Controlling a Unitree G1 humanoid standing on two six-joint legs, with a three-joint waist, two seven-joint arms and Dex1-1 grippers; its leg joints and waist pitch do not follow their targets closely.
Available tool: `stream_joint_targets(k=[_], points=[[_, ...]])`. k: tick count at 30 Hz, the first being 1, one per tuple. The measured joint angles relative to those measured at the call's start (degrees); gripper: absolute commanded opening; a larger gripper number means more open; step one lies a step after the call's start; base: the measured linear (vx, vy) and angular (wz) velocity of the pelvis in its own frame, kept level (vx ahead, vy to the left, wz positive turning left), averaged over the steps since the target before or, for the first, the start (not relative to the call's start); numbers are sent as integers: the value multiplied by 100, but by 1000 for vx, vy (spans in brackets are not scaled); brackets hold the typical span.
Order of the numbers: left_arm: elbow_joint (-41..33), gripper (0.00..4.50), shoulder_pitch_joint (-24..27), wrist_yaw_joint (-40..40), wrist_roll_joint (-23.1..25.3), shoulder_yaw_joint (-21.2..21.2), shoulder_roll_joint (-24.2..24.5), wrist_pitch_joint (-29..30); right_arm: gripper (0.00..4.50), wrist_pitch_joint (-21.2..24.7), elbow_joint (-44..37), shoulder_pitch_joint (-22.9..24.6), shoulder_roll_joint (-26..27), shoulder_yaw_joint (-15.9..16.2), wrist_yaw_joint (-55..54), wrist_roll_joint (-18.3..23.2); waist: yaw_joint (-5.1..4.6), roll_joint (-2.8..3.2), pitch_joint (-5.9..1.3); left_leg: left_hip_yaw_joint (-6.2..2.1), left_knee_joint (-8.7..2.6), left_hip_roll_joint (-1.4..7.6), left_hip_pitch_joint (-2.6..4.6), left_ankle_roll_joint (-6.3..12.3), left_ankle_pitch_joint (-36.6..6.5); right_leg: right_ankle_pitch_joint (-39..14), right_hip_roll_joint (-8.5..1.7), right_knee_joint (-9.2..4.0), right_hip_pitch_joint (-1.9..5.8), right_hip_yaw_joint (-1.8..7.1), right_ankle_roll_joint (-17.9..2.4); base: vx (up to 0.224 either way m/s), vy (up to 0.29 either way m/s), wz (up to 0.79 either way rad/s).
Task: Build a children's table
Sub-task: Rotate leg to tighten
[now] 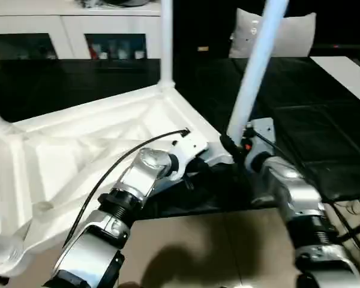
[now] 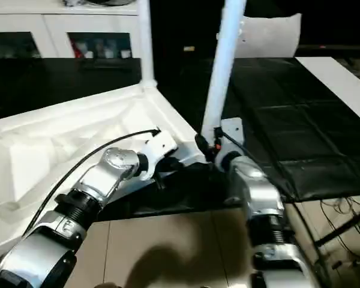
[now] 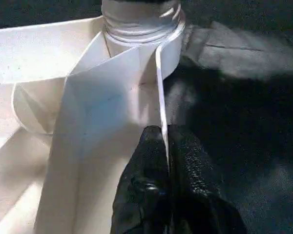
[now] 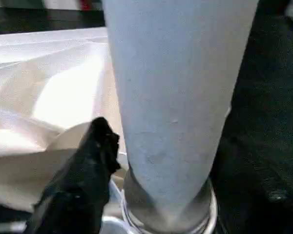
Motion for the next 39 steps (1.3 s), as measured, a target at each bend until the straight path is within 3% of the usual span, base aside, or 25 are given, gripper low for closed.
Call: stream_joint_targets(k=[8, 14, 20, 25, 35, 39], points=[[212, 0, -12, -658, -2, -118, 465, -659, 369, 45, -725, 698, -1315, 204, 2238, 449, 69, 17, 1, -4, 8, 2, -3, -26, -14, 12, 2, 0, 17, -4, 3, 0, 0, 0], [334, 0, -30, -1457, -31, -266, 850, -1260, 413, -32, -736, 711, -1859, 237, 3008, 510, 83, 17, 1, -6, 13, 4, -1, -26, -14, 20, 2, 0, 24, -6, 4, 0, 0, 0], [375, 0, -67, -2337, -65, -474, 1172, -1917, 340, -162, -736, 669, -2140, 516, 3884, 522, 185, 16, 1, -8, 28, 3, 2, -21, -14, 21, -4, -3, 23, -5, 3, 0, 0, 0], [294, 0, -68, -2904, -140, -644, 1281, -2184, 309, -176, -736, 621, -2111, 820, 4285, 530, 280, 16, 1, -8, 28, 4, 2, -21, -13, 21, -4, -1, 18, -7, 3, 0, 0, 0], [279, 0, -68, -3201, -157, -716, 1319, -2391, 213, -55, -737, 509, -1973, 1067, 4732, 641, 286, 16, 1, -9, 33, 4, 2, -22, -13, 22, -6, 3, 18, -7, 2, 0, 0, 0], [280, 0, -68, -3262, -181, -718, 1320, -2397, 198, 42, -737, 509, -1977, 1073, 4797, 698, 285, 16, 1, -8, 33, 4, 2, -22, -13, 22, -6, 3, 18, -7, 2, 0, 0, 0]])
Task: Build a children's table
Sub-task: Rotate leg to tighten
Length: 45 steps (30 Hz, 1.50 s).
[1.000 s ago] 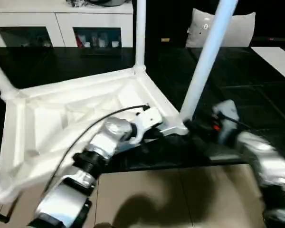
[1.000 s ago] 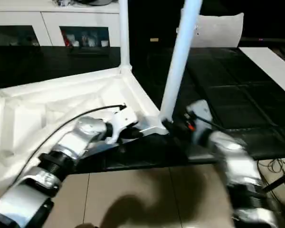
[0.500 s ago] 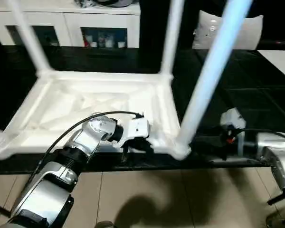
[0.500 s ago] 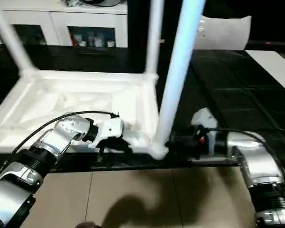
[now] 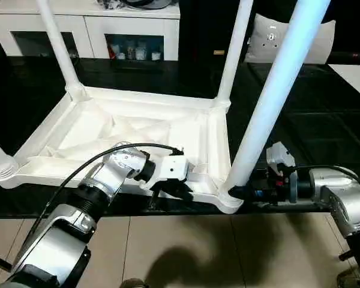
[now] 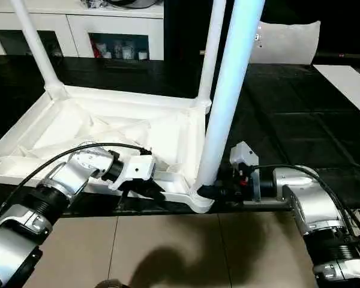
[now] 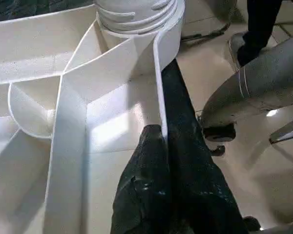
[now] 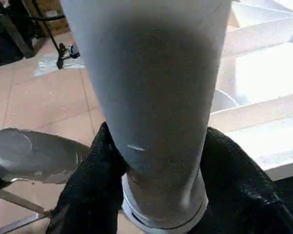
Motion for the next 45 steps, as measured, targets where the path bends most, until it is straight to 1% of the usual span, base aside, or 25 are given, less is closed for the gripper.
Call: stream_joint_targets(k=[4, 7, 10, 12, 13, 16, 18, 20, 23, 25, 26, 28, 29, 30, 31, 32, 34, 35, 36, 37, 40, 41, 42, 43, 45], points=[[0, 0, 2, -34, -30, 15, -12, 42, 195, 92, -28, 7, -5, -4, 17, 41, 1, 0, 0, 0, 0, 0, 0, 0, 0, 0, 0, 0, -1, 0, 0, 0, 0, 0], [-24, 0, 8, -29, -86, 89, -52, 319, 195, 275, -224, 166, 53, -128, -150, 82, 14, 0, 0, 1, 0, 0, 2, 0, 0, 0, 0, 0, 1, 1, 0, 0, 0, 0], [-27, 0, 8, 159, -72, 187, -74, 595, 194, 430, -307, 205, 224, -204, -597, 71, -40, 0, 0, 3, -1, 0, 0, -2, 1, 3, 0, 4, 10, 4, 0, 0, 0, 0], [-16, 0, 9, 523, -54, 299, -166, 951, 194, 547, -311, 193, 507, -329, -1210, -15, -65, 0, 0, 3, -1, -1, 10, -4, 2, -12, 0, 3, 17, 4, 30, 0, 0, 0], [-15, 0, 9, 646, -40, 334, -197, 1049, 194, 582, -308, 188, 562, -389, -1413, -61, -90, 0, 0, 3, -1, -1, 10, -6, 3, -11, 0, 2, 14, 6, 32, 0, 0, 0], [-13, 0, 9, 1088, 1, 448, -382, 1417, 193, 738, -193, 71, 921, -517, -2148, -189, -233, -4, -2, 0, -1, -4, 12, -7, 5, -9, 1, -6, 17, 10, 35, 0, 0, 0], [-12, 0, 8, 1500, 60, 545, -553, 1709, 193, 916, -58, -134, 1270, -650, -2858, -338, -353, -7, -3, -1, 0, -4, 13, -10, 6, -6, 1, -7, 15, 10, 35, 0, 0, 0], [36, 0, -9, 1990, 98, 669, -754, 1921, 193, 978, 173, -370, 1611, -780, -3614, -449, -433, -9, -3, -1, 0, -3, 18, -12, 7, 0, 5, -6, 10, 10, 37, 0, 0, 0], [140, 0, -89, 2649, 164, 791, -1031, 2156, 193, 902, 585, -742, 2076, -946, -4703, -584, -529, -9, -3, -1, -3, -4, 15, -14, 8, 2, 12, -5, 4, 5, 37, 0, 0, 0], [188, 0, -121, 3039, 188, 857, -1198, 2250, 193, 751, 874, -963, 2349, -1052, -5310, -669, -557, -10, -3, 0, -5, -4, 7, -15, 8, 4, 15, -5, -8, 2, 33, 0, 0, 0], [190, 0, -125, 3182, 197, 864, -1258, 2263, 227, 601, 1004, -1024, 2465, -1088, -5541, -694, -557, -10, -3, 1, -9, -4, 3, -15, 7, 13, 15, -5, -11, 1, 19, 0, 0, 0], [192, 0, -125, 3389, 234, 885, -1351, 2271, 261, 351, 1188, -1082, 2631, -1154, -5783, -746, -544, -12, -5, 4, -18, -3, -3, -15, 6, 18, 15, -8, -14, 1, 8, 0, 0, 0], [191, 0, -129, 3421, 241, 882, -1412, 2271, 261, 298, 1285, -1130, 2701, -1213, -5899, -756, -517, -11, -5, 5, -26, -4, -7, -14, 5, 16, 12, -12, -18, 1, 9, 0, 0, 0], [188, 0, -129, 3436, 252, 867, -1471, 2269, 282, 269, 1329, -1132, 2714, -1271, -5953, -759, -491, -9, -5, 6, -36, -3, -7, -13, 6, 13, 8, -14, -22, 3, 8, 0, 0, 0], [174, 0, -131, 3436, 255, 838, -1487, 2266, 282, 244, 1359, -1133, 2717, -1308, -5982, -759, -454, -8, -6, 7, -38, -3, -5, -12, 6, 10, 7, -15, -23, 3, 8, 0, 0, 0], [166, 0, -131, 3435, 255, 833, -1494, 2265, 297, 212, 1377, -1132, 2710, -1316, -5986, -759, -419, -8, -6, 8, -38, -3, -7, -9, 4, 8, 8, -15, -22, 3, 6, 0, 0, 0], [159, 0, -132, 3435, 256, 833, -1494, 2251, 314, 110, 1376, -1115, 2664, -1311, -5904, -757, -381, -5, -5, 9, -38, -3, -5, -7, 3, 8, 7, -16, -25, 4, 5, 0, 0, 0], [160, 0, -132, 3435, 262, 824, -1493, 2233, 314, 52, 1370, -1076, 2614, -1303, -5805, -755, -367, -4, -4, 9, -38, -3, -6, -8, 3, 8, 7, -15, -25, 4, 5, 0, 0, 0], [160, 0, -132, 3429, 264, 788, -1491, 2199, 337, 0, 1333, -1004, 2531, -1288, -5638, -748, -356, -4, -4, 9, -38, -3, -5, -8, 3, 8, 7, -15, -25, 4, 5, 0, 0, 0], [160, 0, -131, 3400, 264, 760, -1483, 2154, 337, -33, 1282, -931, 2446, -1269, -5465, -733, -346, 0, -1, 9, -38, -3, -5, -8, 3, 8, 7, -15, -24, 4, 6, 0, 0, 0], [203, 0, -130, 3300, 274, 706, -1407, 2003, 370, -144, 1118, -777, 2121, -1111, -4895, -681, -328, 7, 2, 8, -36, -3, -5, -9, 3, 9, 7, -15, -19, 1, 6, 0, 0, 0], [216, 0, -127, 3221, 280, 664, -1352, 1908, 370, -157, 973, -630, 1872, -1040, -4518, -657, -294, 8, 2, 7, -36, -3, -4, -8, 4, 8, 4, -15, -17, 2, 7, 0, 0, 0], [220, 0, -123, 3175, 279, 646, -1316, 1851, 370, -164, 898, -558, 1745, -1013, -4295, -639, -286, 8, 2, 7, -36, -4, -4, -8, 4, 8, 5, -15, -15, 3, 7, 0, 0, 0], [232, 0, -121, 3130, 281, 632, -1268, 1786, 389, -165, 801, -485, 1628, -971, -4070, -621, -284, 8, 2, 7, -34, -3, -7, -8, 4, 9, 6, -14, -14, 3, 8, 0, 0, 0], [248, 0, -108, 2942, 285, 568, -1161, 1592, 398, -182, 551, -255, 1261, -858, -3502, -556, -262, 9, 2, 6, -35, -3, -7, -8, 4, 9, 6, -14, -14, 2, 8, 0, 0, 0]])
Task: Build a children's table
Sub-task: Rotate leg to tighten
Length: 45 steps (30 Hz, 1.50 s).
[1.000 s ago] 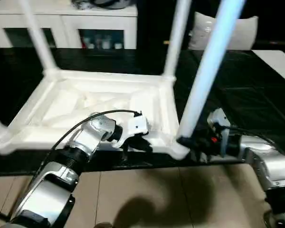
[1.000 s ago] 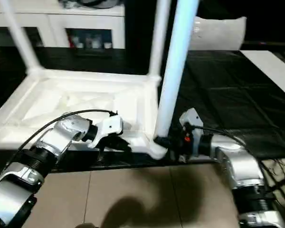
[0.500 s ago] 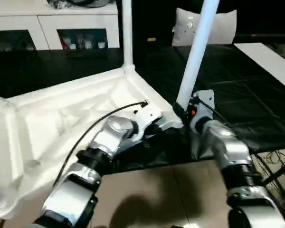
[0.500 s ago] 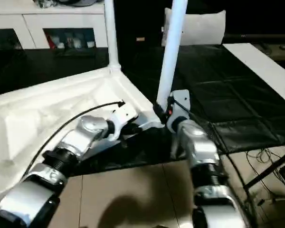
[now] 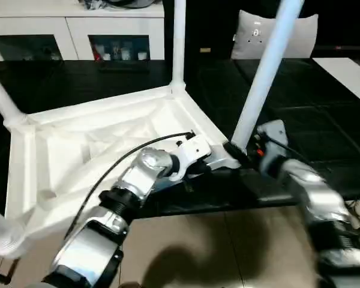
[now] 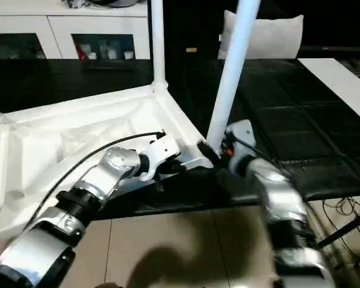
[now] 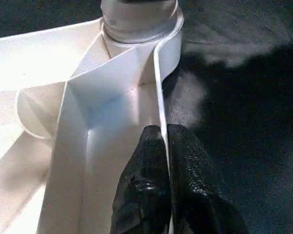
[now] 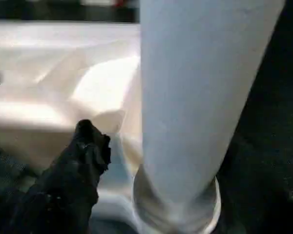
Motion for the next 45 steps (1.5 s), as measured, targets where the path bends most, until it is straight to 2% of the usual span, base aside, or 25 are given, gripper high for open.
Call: stream_joint_targets(k=[4, 8, 9, 12, 18, 20, 22, 23, 29, 36, 40, 43, 45], points=[[5, 0, 42, -455, -19, -104, 288, -424, 405, -123, -276, 234, -564, 137, 959, 82, 39, 1, 0, -1, 2, 2, 0, 0, 0, 1, 1, 0, 0, 0, 1, 0, 0, 0], [-53, 0, 132, -1112, -69, -202, 713, -965, 405, -319, -309, 256, -1012, 230, 1849, 209, 47, 0, 0, -1, 2, 4, 2, 0, 0, 1, 2, 1, 0, -2, 1, 0, 0, 0], [-71, 0, 158, -1252, -100, -206, 785, -1047, 379, -338, -312, 256, -1054, 232, 1993, 238, 48, 0, 0, -1, 2, 4, 2, 0, 0, 1, 2, 1, 1, -2, 1, 0, 0, 0], [-220, 0, 227, -1685, -130, -321, 990, -1331, 366, -323, -328, 253, -1169, 304, 2496, 355, 96, -2, -1, -1, 6, 3, 7, 1, 0, 1, -2, 0, 0, -2, 0, 0, 0, 0], [-293, 0, 236, -2418, -190, -443, 1290, -1744, 292, -206, -423, 238, -1350, 681, 3356, 487, 172, -6, -2, 0, 15, 4, 6, 5, -3, 1, -3, 3, 1, -1, 0, 0, 0, 0], [-310, 0, 234, -2638, -238, -485, 1365, -1812, 283, -160, -433, 231, -1349, 754, 3542, 506, 199, -6, -2, 0, 14, 5, 6, 4, -3, 1, -2, 5, 4, -1, 0, 0, 0, 0], [-356, 0, 235, -2844, -292, -533, 1418, -1822, 273, -138, -460, 231, -1334, 866, 3657, 506, 219, -6, -2, 0, 13, 6, 7, 4, -2, 1, -2, 6, 4, -1, 1, 0, 0, 0], [-398, 0, 242, -2931, -307, -554, 1439, -1822, 253, -107, -468, 230, -1301, 916, 3688, 506, 230, -6, -2, 0, 14, 5, 7, 4, -2, 1, -3, 6, 3, -2, 1, 0, 0, 0], [-498, 0, 270, -3168, -352, -592, 1512, -1822, 204, -48, -467, 189, -1174, 1046, 3802, 505, 240, -6, -2, 0, 21, 4, 9, 4, -2, 1, -4, 6, 2, 0, -1, 0, 0, 0], [-551, 0, 306, -3212, -401, -565, 1520, -1726, 189, 96, -486, 175, -1172, 1054, 3843, 544, 233, -8, -3, 0, 20, 5, 8, 4, -3, 0, -3, 6, 1, 0, 0, 0, 0, 0], [-661, 0, 354, -3201, -490, -482, 1465, -1345, 189, 337, -655, 301, -1110, 935, 3679, 632, 231, -6, -3, 0, 20, 5, 8, 3, -2, 1, -3, 9, -2, 0, 0, 0, 0, 0], [-660, 0, 357, -2872, -475, -313, 1376, -926, 189, 573, -755, 380, -893, 757, 3073, 632, 207, -6, -3, 2, 22, 4, 8, 2, -1, 4, -3, 15, 4, 4, -3, 0, 0, 0], [-658, 0, 357, -2496, -442, -204, 1278, -583, 189, 749, -755, 371, -647, 592, 2443, 583, 145, -6, -3, 1, 24, 3, 11, -2, 2, -8, -3, 12, 4, 6, 21, 0, 0, 0]])
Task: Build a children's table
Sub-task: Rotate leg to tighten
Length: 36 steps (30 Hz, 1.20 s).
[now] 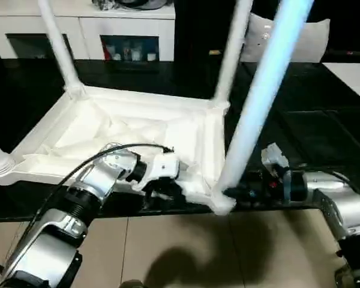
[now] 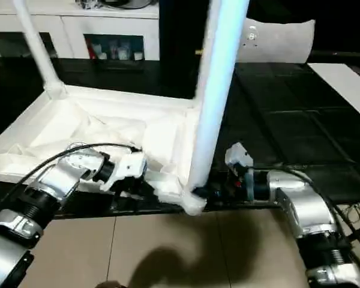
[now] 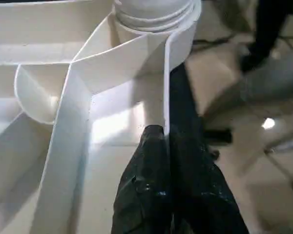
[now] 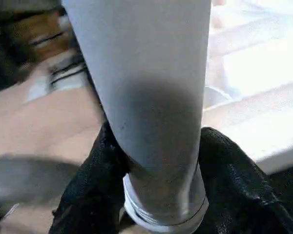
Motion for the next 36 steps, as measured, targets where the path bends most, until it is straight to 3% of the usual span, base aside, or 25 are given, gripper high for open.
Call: stream_joint_targets(k=[5, 9, 11, 14, 16, 17, 19, 24, 27, 31, 36], points=[[3, 0, -8, 1150, 91, 326, -480, 937, 189, 562, 266, -470, 811, -379, -1929, -371, -326, -3, 1, -7, 5, -2, 9, -5, 3, 10, 3, -4, -6, 6, 2, 0, 0, 0], [130, 0, -91, 2153, 133, 564, -925, 1378, 188, 710, 783, -1025, 1497, -630, -3484, -570, -455, -4, 2, -6, 0, -3, 5, -12, 6, 16, 17, -3, -14, -5, -3, 0, 0, 0], [228, 0, -185, 2597, 190, 611, -1148, 1518, 188, 459, 1123, -1249, 1716, -647, -4049, -705, -445, -3, 2, -3, -12, -4, 2, -13, 6, 23, 16, -4, -15, -8, -16, 0, 0, 0], [240, 0, -227, 2891, 211, 657, -1282, 1615, 258, 57, 1358, -1317, 1898, -671, -4390, -844, -389, -2, 1, -2, -33, -4, -6, -12, 4, 18, 14, -12, -18, -8, -25, 0, 0, 0], [233, 0, -239, 2900, 211, 654, -1313, 1621, 260, 27, 1388, -1316, 1956, -718, -4446, -859, -361, -1, 2, -2, -33, -4, -10, -3, 0, 10, 12, -13, -19, -8, -28, 0, 0, 0], [219, 0, -239, 2893, 208, 643, -1316, 1619, 292, 26, 1383, -1310, 1955, -744, -4422, -856, -339, -1, 2, -2, -32, -4, -12, 2, -2, 9, 10, -15, -20, -7, -29, 0, 0, 0], [218, 0, -238, 2883, 206, 635, -1315, 1608, 299, -16, 1361, -1277, 1898, -754, -4323, -849, -330, -1, 2, 0, -31, -3, -12, 6, -4, 9, 8, -16, -21, -5, -29, 0, 0, 0], [219, 0, -194, 2652, 209, 510, -1164, 1311, 336, -299, 1161, -959, 1549, -663, -3638, -770, -237, 11, 9, 0, -30, -3, -10, 3, -4, 12, 7, -13, -20, -6, -29, 0, 0, 0], [243, 0, -164, 2411, 213, 410, -988, 1028, 344, -459, 990, -751, 1190, -574, -2969, -644, -210, 13, 11, -1, -30, -2, -6, 2, -3, 13, 7, -12, -14, -8, -27, 0, 0, 0], [313, 0, -162, 1888, 215, 251, -660, 550, 390, -552, 683, -547, 517, -381, -2033, -603, -164, 12, 10, -4, -21, -1, -6, 2, -3, 14, 6, -12, -9, -6, -27, 0, 0, 0], [413, 0, -164, 1139, 218, 120, -193, -85, 390, -698, 561, -377, -142, -274, -956, -579, -126, 13, 10, -5, -22, -1, -6, 2, -3, 13, 6, -12, -6, -7, -26, 0, 0, 0]])
